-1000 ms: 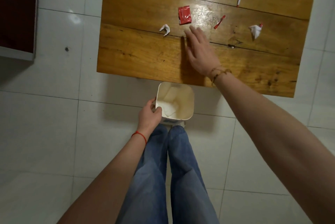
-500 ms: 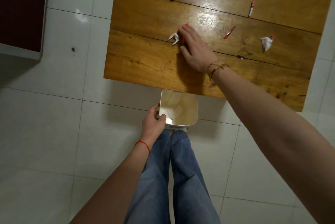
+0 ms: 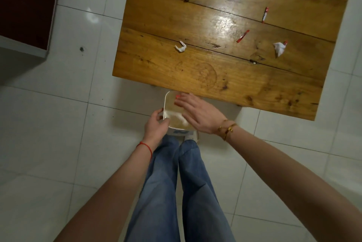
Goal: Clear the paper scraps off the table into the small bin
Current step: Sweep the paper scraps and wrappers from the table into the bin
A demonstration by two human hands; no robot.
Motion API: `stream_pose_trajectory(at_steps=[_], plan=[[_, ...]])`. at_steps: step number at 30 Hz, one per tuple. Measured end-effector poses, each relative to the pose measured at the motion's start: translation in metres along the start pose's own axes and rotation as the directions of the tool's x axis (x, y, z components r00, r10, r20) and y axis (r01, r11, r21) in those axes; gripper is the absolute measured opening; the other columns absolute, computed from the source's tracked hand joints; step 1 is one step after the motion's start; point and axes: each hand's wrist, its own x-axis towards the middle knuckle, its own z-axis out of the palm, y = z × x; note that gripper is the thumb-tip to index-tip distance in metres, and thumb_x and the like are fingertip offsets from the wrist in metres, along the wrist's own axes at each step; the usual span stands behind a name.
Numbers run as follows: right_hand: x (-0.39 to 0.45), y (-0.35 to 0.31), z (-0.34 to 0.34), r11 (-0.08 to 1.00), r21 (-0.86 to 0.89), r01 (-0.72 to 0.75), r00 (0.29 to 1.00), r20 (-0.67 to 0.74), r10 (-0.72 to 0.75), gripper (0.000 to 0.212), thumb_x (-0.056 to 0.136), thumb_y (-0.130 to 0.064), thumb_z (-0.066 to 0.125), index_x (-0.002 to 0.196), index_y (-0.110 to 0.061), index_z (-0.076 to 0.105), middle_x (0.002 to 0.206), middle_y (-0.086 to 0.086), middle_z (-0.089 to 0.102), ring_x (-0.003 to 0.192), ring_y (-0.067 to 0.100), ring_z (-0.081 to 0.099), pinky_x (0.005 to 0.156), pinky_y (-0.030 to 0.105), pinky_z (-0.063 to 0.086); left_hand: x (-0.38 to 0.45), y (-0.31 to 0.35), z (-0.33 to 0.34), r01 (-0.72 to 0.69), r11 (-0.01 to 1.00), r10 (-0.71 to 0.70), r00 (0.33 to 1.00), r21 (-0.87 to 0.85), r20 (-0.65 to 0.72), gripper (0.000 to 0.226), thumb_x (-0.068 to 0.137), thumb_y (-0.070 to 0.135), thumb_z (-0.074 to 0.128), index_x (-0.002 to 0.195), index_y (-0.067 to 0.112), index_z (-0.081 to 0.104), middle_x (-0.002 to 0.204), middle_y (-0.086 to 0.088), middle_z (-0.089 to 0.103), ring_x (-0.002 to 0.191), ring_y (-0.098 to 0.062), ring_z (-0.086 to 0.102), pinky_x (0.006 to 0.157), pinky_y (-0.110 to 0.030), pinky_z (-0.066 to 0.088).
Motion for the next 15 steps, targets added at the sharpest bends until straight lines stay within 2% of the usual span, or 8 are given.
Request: stream_pose_trajectory(at_steps=[2, 4, 6, 9, 12, 15], plan=[[-0.008, -0.006, 0.007, 0.999, -0.008, 0.042, 0.999, 0.017, -0.042, 0.051, 0.102, -0.034, 0.030, 0.145, -0.007, 0.036, 0.150, 0.012, 0.040, 0.143, 0.024, 0.030, 0.122, 0.037, 0.015, -0.003, -0.001, -0.003, 0.005, 1.000, -0.006, 1.000, -0.021, -0.017, 0.048, 0.083, 0.011, 0.055, 0.131, 0.020, 0.052, 0.115, -0.007, 0.068, 0.088, -0.020, 0.064, 0.070, -0.025, 0.049], [-0.009, -0.006, 0.004, 0.999, -0.009, 0.030, 0.999, -0.026, -0.031, 0.051, 0.102, -0.033, 0.031, 0.146, -0.008, 0.035, 0.150, 0.012, 0.040, 0.142, 0.024, 0.031, 0.121, 0.037, 0.018, -0.006, -0.002, -0.007, 0.016, 1.000, -0.016, 1.000, -0.019, -0.026, 0.050, 0.083, 0.012, 0.055, 0.132, 0.019, 0.050, 0.117, -0.008, 0.066, 0.099, -0.025, 0.065, 0.082, -0.032, 0.052], [-0.001, 0.000, -0.007, 1.000, -0.009, -0.029, 0.994, -0.103, 0.028, 0.051, 0.102, -0.034, 0.031, 0.148, -0.010, 0.032, 0.154, 0.011, 0.035, 0.144, 0.023, 0.028, 0.121, 0.037, 0.018, -0.007, -0.003, -0.010, 0.020, 1.000, -0.020, 0.999, -0.004, -0.027, 0.053, 0.082, 0.012, 0.056, 0.134, 0.019, 0.050, 0.119, -0.009, 0.065, 0.106, -0.028, 0.063, 0.092, -0.039, 0.052], [0.023, 0.015, -0.035, 0.989, 0.024, -0.145, 0.966, -0.212, 0.147, 0.054, 0.102, -0.037, 0.031, 0.150, -0.013, 0.026, 0.158, 0.009, 0.027, 0.147, 0.024, 0.020, 0.122, 0.038, 0.014, -0.006, -0.001, -0.015, 0.020, 1.000, -0.019, 1.000, 0.007, -0.016, 0.055, 0.081, 0.011, 0.056, 0.134, 0.020, 0.049, 0.123, -0.006, 0.065, 0.109, -0.027, 0.062, 0.097, -0.044, 0.050], [0.052, 0.033, -0.067, 0.967, 0.043, -0.252, 0.919, -0.303, 0.253, 0.055, 0.102, -0.037, 0.032, 0.151, -0.015, 0.023, 0.160, 0.006, 0.021, 0.149, 0.024, 0.013, 0.123, 0.040, 0.012, -0.004, 0.001, -0.017, 0.017, 1.000, -0.017, 1.000, 0.022, 0.001, 0.056, 0.080, 0.011, 0.056, 0.135, 0.021, 0.049, 0.125, -0.003, 0.063, 0.108, -0.024, 0.062, 0.095, -0.042, 0.051], [0.082, 0.051, -0.095, 0.936, 0.070, -0.345, 0.878, -0.329, 0.349, 0.056, 0.102, -0.037, 0.032, 0.153, -0.017, 0.018, 0.162, 0.005, 0.014, 0.150, 0.022, 0.007, 0.123, 0.037, 0.007, -0.001, 0.005, -0.019, 0.008, 0.999, -0.009, 0.999, 0.040, 0.033, 0.053, 0.081, 0.011, 0.057, 0.133, 0.021, 0.050, 0.121, -0.002, 0.065, 0.099, -0.017, 0.061, 0.085, -0.031, 0.051]])
